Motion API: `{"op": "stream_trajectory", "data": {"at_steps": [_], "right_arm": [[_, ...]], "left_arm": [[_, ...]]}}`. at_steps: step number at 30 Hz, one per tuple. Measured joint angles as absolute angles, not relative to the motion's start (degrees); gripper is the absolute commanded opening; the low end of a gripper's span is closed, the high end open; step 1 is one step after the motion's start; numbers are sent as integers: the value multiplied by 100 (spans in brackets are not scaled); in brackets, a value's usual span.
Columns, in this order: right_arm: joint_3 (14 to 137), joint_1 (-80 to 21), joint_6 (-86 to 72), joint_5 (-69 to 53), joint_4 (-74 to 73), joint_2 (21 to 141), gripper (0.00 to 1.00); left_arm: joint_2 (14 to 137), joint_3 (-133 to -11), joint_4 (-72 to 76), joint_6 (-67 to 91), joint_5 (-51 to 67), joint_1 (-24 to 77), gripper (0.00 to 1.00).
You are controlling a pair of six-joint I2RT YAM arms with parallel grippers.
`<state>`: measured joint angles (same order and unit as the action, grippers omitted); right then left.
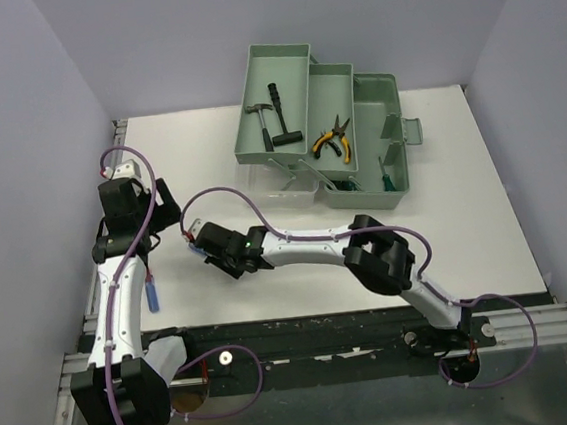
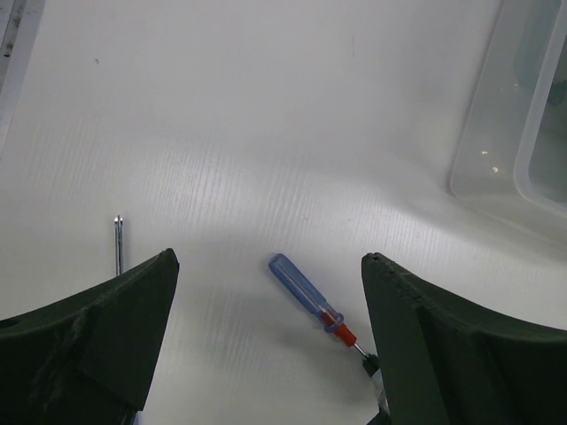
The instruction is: Pack the tool kit
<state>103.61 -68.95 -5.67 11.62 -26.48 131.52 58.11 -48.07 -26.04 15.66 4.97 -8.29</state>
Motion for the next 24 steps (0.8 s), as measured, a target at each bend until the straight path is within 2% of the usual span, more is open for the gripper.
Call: {"op": "stream_trajectory", "data": {"at_steps": [4,9,16,20,24], "right_arm": [[9867,-6895,-565,1334,-2322,12881,1],[8217,-6888,-526,1485,-1586,11664,1],[5673,-6834,294,2137,1116,8764,1],[5310,-6508,733,2635,2027,7758,1],[5148,-5548,735,3065,2250,7015,1]], "left_arm": [[5695,-4805,-2606,1564,296,-845,95],[5199,-4803,-2554,1522,-185,-954,95],[5179,-4801,-2517,1496,-364,-1007,95],[5181,-4794,-2497,1498,-360,-1007,95],[5181,-4766,-2480,1498,-338,-1007,95]]}}
